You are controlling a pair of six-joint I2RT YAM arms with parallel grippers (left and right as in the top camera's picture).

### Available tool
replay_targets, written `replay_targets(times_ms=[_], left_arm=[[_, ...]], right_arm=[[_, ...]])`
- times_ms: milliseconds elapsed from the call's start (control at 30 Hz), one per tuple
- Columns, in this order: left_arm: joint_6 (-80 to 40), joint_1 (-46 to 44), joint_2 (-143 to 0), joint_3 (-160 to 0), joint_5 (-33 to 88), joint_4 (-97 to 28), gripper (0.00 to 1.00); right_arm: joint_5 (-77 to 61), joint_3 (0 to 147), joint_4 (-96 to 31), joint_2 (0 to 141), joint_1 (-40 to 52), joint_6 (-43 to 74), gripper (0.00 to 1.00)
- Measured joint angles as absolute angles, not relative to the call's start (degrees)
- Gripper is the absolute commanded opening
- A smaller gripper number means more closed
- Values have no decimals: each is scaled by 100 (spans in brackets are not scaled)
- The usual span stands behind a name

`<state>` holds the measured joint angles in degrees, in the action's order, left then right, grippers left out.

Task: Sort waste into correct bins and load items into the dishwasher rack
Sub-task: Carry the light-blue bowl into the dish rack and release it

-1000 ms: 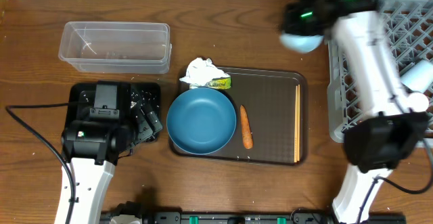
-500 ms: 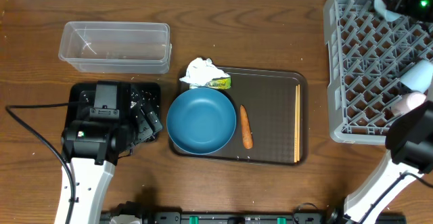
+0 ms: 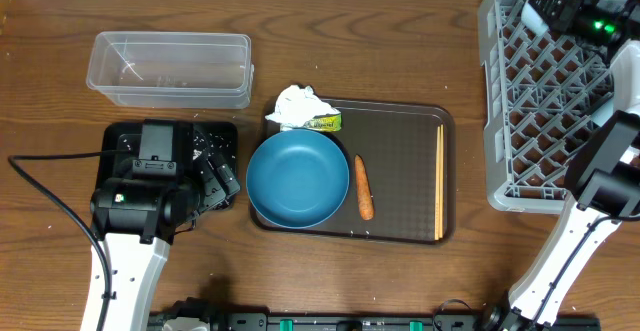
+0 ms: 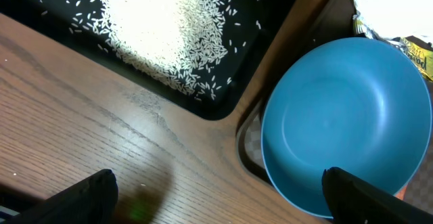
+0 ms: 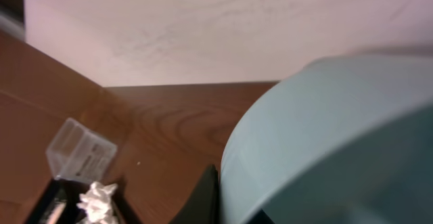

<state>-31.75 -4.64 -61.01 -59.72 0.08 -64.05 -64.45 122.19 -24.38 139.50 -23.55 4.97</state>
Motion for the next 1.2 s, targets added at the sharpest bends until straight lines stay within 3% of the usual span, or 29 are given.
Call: replay_targets(times_ms=[333, 733, 967, 1200], left_arm=[[-3175, -464, -6101, -5972, 8, -6405, 99], [-3175, -464, -6101, -5972, 5, -6405, 99], [-3175, -464, -6101, -5972, 5, -6405, 99], [-3175, -464, -6101, -5972, 5, -6405, 99]], right_arm=[[-6783, 12258, -2864, 13963, -2805, 919, 6], [-6326, 12289, -4298, 13913, -3205, 827, 18], [-4709, 12272, -5048, 13806, -3234, 871, 25], [-3015, 12202, -5441, 12693, -3234, 1304, 44]])
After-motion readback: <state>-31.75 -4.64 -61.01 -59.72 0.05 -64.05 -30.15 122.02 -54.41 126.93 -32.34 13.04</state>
